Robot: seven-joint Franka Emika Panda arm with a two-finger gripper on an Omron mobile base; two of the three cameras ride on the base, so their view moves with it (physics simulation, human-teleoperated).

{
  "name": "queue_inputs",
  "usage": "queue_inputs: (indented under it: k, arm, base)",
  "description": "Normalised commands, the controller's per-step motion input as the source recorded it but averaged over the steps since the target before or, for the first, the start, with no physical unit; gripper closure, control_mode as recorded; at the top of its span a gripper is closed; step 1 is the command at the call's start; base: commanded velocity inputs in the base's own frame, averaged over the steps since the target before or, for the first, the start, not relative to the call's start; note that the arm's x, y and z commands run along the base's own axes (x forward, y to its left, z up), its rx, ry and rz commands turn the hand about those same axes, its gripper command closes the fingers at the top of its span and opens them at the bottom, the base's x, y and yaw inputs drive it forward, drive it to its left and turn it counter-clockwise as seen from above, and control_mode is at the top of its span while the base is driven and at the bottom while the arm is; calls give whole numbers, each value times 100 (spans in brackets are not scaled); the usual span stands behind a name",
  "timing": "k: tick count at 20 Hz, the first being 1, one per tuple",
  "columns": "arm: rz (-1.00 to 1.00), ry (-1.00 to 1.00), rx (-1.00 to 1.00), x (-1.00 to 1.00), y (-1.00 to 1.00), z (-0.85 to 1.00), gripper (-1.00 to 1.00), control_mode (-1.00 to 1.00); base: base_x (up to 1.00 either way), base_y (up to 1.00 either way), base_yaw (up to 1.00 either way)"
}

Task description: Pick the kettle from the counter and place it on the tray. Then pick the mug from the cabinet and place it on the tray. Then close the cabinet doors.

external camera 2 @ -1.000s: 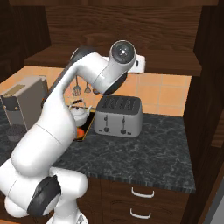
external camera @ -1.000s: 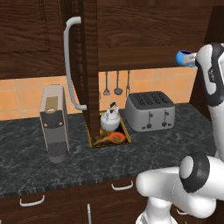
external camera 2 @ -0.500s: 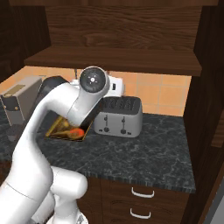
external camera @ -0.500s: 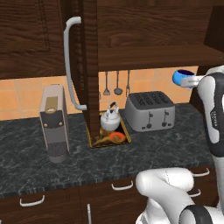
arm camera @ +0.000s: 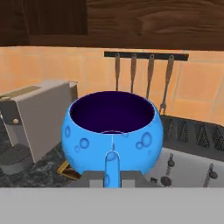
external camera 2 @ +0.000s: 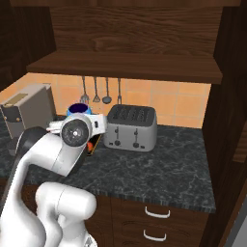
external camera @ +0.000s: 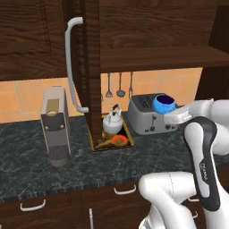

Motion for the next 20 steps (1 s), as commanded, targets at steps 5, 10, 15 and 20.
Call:
queue_inputs:
  k: [5, 10, 15, 20]
  arm:
    - [29, 12, -1, 29, 65, -55, 100, -100]
    - [23, 19, 0, 45, 52, -59, 100, -100]
    - [15, 12, 0, 34, 46, -73, 100, -100]
    - [1, 17, 0, 46, 32, -52, 100, -100]
  base:
    - [0, 0, 0]
    - [0, 0, 0]
    - [0, 0, 0]
    - [0, 0, 0]
